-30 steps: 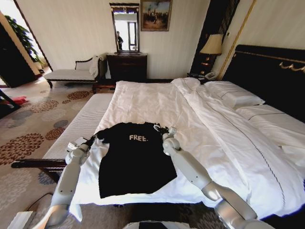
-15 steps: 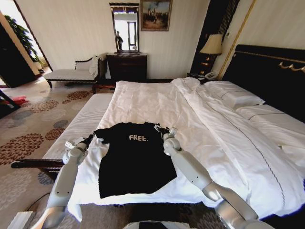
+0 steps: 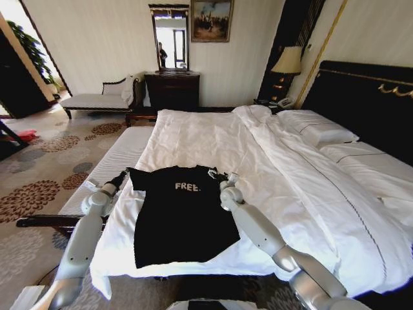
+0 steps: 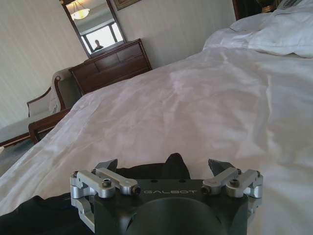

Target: Fold the clothes on the bed.

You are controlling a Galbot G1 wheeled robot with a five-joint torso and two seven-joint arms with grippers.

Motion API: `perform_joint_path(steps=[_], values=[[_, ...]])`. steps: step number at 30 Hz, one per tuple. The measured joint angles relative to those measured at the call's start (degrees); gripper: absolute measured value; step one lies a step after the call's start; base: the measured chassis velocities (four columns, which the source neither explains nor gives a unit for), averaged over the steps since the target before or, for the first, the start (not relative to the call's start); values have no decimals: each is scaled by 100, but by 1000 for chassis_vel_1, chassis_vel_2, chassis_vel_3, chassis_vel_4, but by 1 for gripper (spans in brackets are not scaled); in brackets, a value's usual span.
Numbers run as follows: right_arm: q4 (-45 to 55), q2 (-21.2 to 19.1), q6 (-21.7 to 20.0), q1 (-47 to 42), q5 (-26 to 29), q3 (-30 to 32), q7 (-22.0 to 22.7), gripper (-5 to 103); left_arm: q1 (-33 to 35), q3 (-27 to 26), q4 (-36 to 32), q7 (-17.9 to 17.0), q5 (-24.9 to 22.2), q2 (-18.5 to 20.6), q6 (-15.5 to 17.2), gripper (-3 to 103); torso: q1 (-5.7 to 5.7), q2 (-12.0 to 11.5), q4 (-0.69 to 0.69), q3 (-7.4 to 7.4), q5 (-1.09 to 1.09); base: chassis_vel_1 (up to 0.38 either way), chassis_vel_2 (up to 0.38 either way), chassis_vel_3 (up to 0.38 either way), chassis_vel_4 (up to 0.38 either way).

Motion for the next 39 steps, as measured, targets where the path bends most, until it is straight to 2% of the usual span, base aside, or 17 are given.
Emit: perform_joint_path(steps=[2, 11, 16, 22, 25, 26, 29, 31, 35, 37, 39], values=[[13, -52, -5, -33, 0, 54, 1, 100, -111, 277, 18, -7, 201, -141, -28, 0, 1, 0, -1, 0, -1, 0, 0, 0, 0], [50, -139, -17, -112, 0, 198, 1, 100, -454, 803, 298, -94, 495, -524, -50, 0, 1, 0, 0, 0, 0, 0, 0, 0, 0], [59, -122, -21, -128, -10, 193, 3, 100, -514, 1024, 428, -128, 704, -668, -58, 0, 1, 0, 1, 0, 0, 0, 0, 0, 0], [82, -94, -24, -130, -15, 178, 28, 100, -454, 1261, 343, -225, 919, -658, -58, -2, 1, 0, 1, 0, -1, 0, 0, 0, 0], [94, -96, -32, -130, -17, 168, 48, 100, -274, 1272, 28, -367, 911, -529, 76, 14, 0, 0, 1, 0, -1, 0, 0, 0, 0], [94, -96, -32, -130, -17, 168, 48, 100, -274, 1272, 28, -367, 911, -529, 76, 14, 0, 0, 1, 0, -1, 0, 0, 0, 0], [97, -102, -34, -129, -17, 168, 51, 100, -84, 1087, -303, -445, 762, -392, 220, 30, 0, 0, 2, 0, -1, 0, 0, 0, 0], [97, -103, -35, -128, -19, 166, 51, 100, -31, 1038, -400, -461, 692, -352, 259, 30, 0, 0, 2, 0, -1, 0, 0, 0, 0], [66, -75, -36, -117, -43, 141, 50, 100, 211, 793, -788, -546, 368, -191, 407, 51, 0, 0, 1, 0, -1, 0, 0, 0, 0], [60, -65, -36, -112, -47, 131, 50, 100, 242, 746, -804, -562, 343, -177, 414, 51, -1, 0, 2, 0, -1, 0, 0, 0, 0], [56, -40, -36, -101, -58, 103, 47, 100, 267, 586, -755, -642, 301, -166, 424, 64, -1, 0, 2, 0, -1, 0, 0, 0, 0]])
